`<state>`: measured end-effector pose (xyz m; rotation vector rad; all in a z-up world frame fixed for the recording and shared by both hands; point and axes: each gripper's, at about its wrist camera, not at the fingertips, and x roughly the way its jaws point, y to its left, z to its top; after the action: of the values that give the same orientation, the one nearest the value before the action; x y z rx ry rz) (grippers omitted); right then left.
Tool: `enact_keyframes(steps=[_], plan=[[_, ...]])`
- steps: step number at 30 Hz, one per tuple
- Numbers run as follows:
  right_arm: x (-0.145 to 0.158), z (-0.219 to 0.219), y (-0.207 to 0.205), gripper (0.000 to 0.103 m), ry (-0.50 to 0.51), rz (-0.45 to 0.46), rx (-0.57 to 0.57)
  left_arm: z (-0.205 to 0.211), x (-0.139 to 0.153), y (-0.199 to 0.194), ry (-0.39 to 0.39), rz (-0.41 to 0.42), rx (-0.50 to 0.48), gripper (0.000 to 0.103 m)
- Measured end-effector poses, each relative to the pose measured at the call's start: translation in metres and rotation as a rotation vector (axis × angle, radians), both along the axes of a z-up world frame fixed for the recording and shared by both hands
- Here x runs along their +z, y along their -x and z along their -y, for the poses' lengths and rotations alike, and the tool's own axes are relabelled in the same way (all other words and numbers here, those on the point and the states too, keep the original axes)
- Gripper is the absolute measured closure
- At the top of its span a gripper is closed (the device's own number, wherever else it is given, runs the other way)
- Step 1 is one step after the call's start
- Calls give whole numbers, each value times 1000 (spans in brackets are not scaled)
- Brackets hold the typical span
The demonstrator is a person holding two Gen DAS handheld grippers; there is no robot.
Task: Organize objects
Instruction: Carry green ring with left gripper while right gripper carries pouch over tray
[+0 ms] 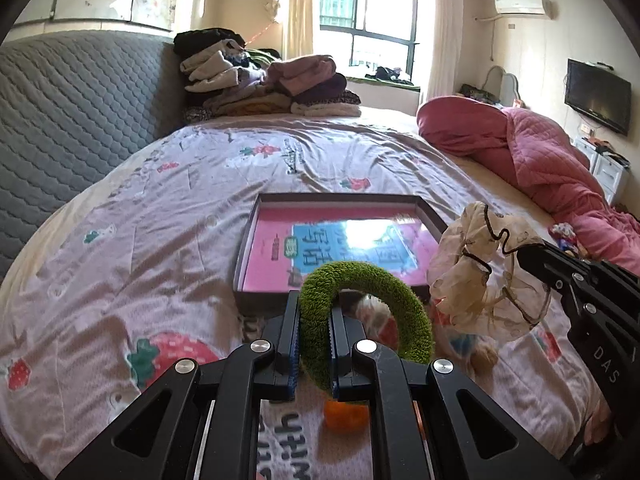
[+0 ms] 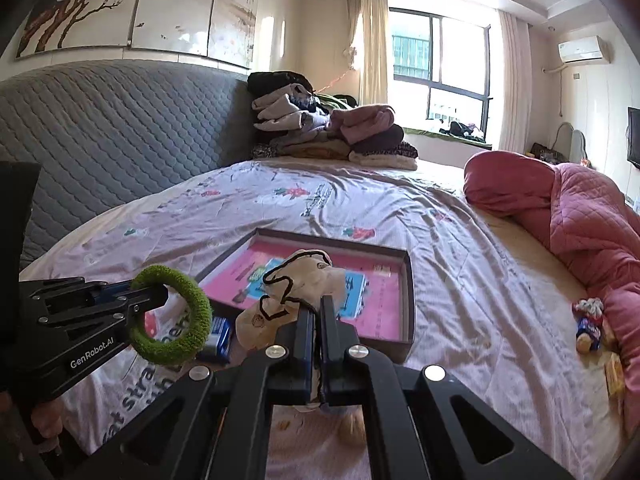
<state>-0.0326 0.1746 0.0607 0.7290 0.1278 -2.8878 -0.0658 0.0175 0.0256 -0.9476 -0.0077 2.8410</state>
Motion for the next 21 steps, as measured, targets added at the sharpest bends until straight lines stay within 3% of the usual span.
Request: enact_keyframes(steps=[21], plan=[[20,-10,93,100,-24,-37,-18,-11,10,108,46,-21,14,92]])
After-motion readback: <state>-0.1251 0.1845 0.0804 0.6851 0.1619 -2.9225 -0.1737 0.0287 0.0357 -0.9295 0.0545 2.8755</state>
